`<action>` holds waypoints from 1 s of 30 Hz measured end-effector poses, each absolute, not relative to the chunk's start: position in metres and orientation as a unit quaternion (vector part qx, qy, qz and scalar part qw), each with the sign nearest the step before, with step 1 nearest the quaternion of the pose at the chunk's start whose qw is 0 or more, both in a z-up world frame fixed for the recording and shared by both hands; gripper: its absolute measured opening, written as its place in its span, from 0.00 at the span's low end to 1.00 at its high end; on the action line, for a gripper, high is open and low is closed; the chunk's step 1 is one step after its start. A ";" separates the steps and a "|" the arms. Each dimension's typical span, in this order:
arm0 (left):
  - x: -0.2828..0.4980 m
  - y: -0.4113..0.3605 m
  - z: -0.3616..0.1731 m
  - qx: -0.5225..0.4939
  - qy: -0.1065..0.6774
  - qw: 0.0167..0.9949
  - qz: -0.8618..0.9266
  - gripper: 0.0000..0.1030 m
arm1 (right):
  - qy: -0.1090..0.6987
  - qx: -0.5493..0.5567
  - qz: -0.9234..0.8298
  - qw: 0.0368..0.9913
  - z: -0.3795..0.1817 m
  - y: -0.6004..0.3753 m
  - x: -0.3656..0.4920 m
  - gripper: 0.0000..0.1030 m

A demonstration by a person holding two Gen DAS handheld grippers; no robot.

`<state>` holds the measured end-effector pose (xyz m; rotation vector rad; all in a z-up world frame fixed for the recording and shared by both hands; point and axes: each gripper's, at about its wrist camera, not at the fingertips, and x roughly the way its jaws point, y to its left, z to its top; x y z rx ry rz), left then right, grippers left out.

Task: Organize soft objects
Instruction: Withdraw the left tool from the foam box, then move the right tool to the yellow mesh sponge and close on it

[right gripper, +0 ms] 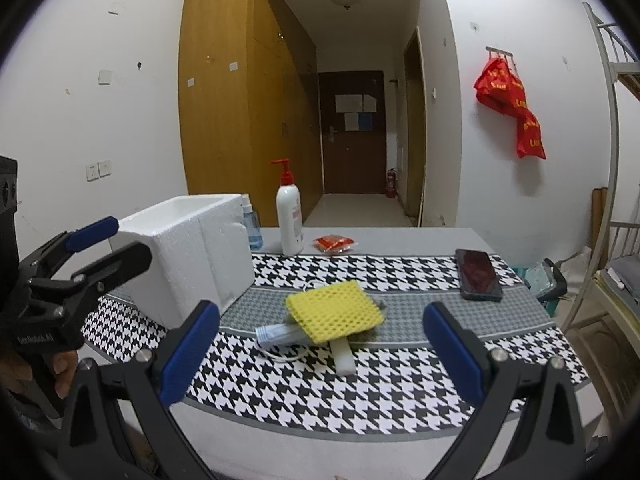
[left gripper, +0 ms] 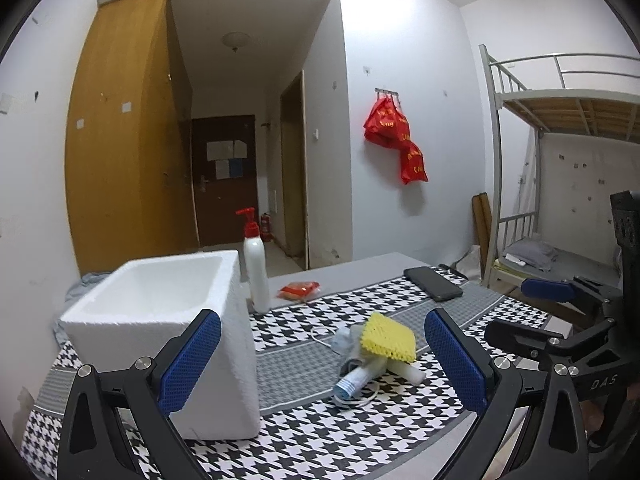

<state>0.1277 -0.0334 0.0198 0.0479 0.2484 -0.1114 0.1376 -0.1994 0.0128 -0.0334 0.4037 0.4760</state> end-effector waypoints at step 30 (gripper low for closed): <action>0.175 -0.059 -0.033 0.027 0.212 0.973 -0.084 0.99 | 0.255 -0.022 0.233 0.938 -0.031 -0.213 0.174 1.00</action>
